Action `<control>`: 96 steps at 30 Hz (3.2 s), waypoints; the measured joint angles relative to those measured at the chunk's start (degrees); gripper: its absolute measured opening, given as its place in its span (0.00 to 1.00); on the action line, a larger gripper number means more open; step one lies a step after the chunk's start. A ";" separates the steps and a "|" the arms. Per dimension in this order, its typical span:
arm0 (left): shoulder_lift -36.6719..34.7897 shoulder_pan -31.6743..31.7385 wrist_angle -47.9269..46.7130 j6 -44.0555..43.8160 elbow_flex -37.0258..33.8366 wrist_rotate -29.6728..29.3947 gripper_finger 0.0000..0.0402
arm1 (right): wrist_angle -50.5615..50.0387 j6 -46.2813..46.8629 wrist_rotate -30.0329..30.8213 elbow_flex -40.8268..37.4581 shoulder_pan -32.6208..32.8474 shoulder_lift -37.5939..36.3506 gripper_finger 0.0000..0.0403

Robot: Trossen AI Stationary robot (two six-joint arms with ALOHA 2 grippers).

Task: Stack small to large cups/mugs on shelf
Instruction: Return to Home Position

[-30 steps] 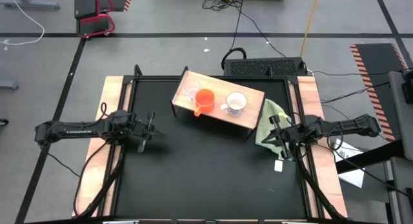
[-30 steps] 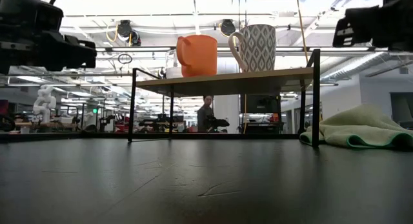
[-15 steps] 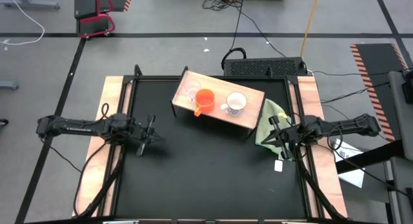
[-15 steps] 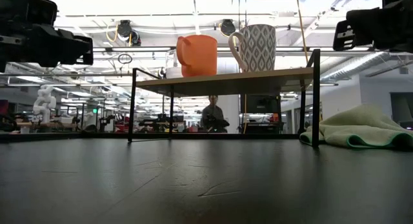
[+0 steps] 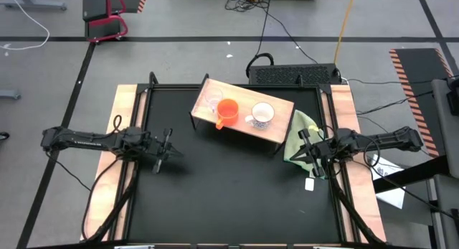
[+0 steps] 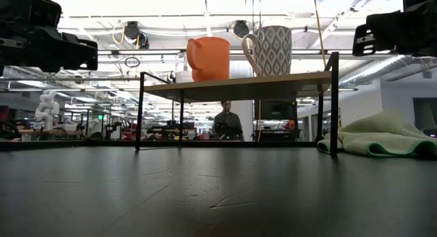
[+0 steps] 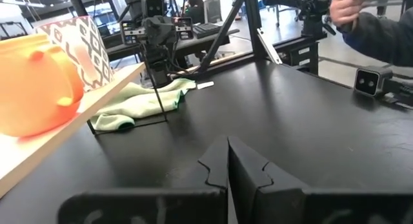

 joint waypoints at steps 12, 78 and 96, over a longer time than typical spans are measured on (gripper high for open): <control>0.00 0.00 -1.36 -6.96 0.00 -0.02 0.07 | 1.47 0.95 0.09 0.00 0.00 -0.01 0.00; 0.00 0.00 -1.34 -5.49 0.00 -1.07 0.08 | 1.31 3.55 0.07 0.01 0.00 0.03 0.00; 0.00 -0.02 -1.33 -5.49 0.00 -1.07 0.08 | 1.29 3.56 0.07 0.00 0.00 0.01 0.00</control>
